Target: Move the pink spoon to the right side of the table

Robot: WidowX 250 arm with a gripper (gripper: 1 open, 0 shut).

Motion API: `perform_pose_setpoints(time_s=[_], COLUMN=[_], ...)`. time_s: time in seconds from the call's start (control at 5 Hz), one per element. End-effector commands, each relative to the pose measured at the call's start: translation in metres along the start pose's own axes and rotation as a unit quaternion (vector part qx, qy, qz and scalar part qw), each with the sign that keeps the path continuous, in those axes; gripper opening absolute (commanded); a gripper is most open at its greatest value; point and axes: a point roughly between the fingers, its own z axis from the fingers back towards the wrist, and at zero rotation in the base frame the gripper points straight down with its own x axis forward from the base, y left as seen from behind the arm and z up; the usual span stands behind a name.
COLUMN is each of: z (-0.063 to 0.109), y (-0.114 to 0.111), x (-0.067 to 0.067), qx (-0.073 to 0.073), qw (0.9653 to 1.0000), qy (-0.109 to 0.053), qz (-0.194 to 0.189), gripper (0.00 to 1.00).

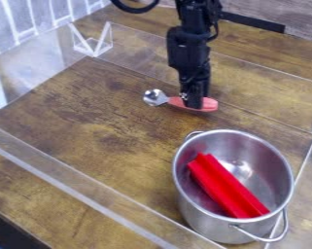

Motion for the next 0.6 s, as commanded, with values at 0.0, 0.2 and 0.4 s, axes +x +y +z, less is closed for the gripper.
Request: perform_pose_setpoints(time_s=[0.0,0.2,0.4], z=[0.018,0.016,0.012], y=[-0.01,-0.013,-0.012], x=[-0.011,-0.019,-0.022], qx=[-0.038,-0.035,-0.034], qw=[0.9992,0.9992,0.9991], qy=[0.005,0.005,0.002], qz=[-0.015,-0.021,-0.024], gripper=[1.0,0.0,1.0])
